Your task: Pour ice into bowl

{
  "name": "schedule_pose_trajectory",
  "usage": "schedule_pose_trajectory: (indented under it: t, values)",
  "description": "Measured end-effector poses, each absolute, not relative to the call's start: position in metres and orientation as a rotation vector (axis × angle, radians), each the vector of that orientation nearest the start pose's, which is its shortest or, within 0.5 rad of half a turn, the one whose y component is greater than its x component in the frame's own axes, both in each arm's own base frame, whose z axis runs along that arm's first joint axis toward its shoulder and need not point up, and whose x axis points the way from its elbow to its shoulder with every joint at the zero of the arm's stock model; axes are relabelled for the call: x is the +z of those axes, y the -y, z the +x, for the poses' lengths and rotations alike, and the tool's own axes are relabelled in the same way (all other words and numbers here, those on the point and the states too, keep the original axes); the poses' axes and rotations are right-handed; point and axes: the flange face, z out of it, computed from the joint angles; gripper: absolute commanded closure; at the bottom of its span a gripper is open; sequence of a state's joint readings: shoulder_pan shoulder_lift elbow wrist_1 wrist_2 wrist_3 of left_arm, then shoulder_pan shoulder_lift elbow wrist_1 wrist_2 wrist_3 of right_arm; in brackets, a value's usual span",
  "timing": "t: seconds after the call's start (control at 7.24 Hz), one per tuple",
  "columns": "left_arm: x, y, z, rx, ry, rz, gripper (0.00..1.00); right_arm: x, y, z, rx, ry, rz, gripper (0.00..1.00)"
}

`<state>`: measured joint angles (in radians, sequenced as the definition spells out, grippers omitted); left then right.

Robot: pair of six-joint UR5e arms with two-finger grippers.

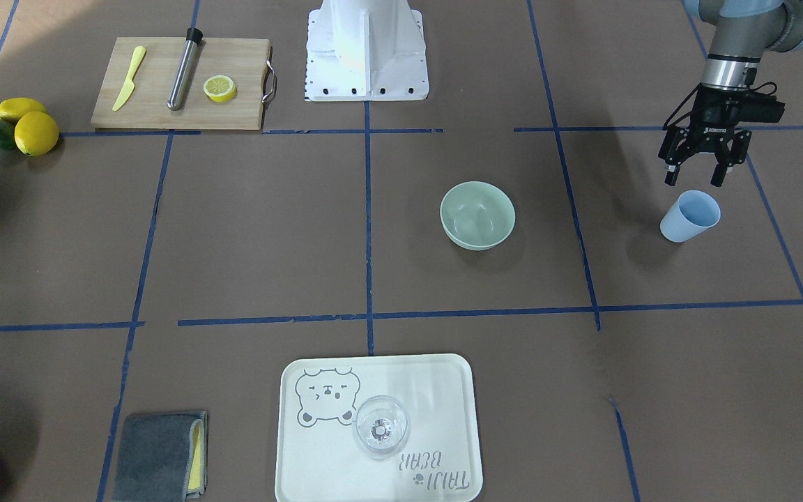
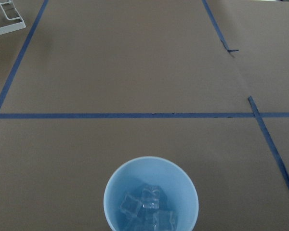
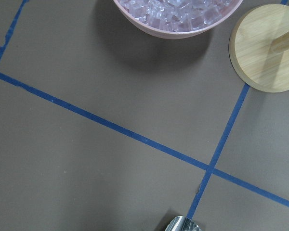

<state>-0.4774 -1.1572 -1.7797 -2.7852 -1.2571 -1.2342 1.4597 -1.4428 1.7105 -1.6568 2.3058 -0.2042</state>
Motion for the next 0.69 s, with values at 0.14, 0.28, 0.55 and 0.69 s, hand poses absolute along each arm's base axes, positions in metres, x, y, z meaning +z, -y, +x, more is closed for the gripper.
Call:
schedule_pose_trajectory:
  t: [0.14, 0.28, 0.55, 0.69]
  values:
    - [0.604, 0.309, 0.244, -0.291, -0.803, 0.665, 0.01, 0.534, 0.547, 0.006, -0.367, 0.728, 0.210, 0.00]
    - [0.609, 0.315, 0.257, -0.291, -0.804, 0.669, 0.01, 0.534, 0.547, 0.007, -0.366, 0.727, 0.211, 0.00]
    - [0.611, 0.323, 0.272, -0.254, -0.804, 0.692, 0.01, 0.534, 0.546, 0.009, -0.362, 0.725, 0.212, 0.00]
    - [0.611, 0.324, 0.273, -0.222, -0.802, 0.713, 0.01, 0.534, 0.546, 0.010, -0.360, 0.724, 0.212, 0.00]
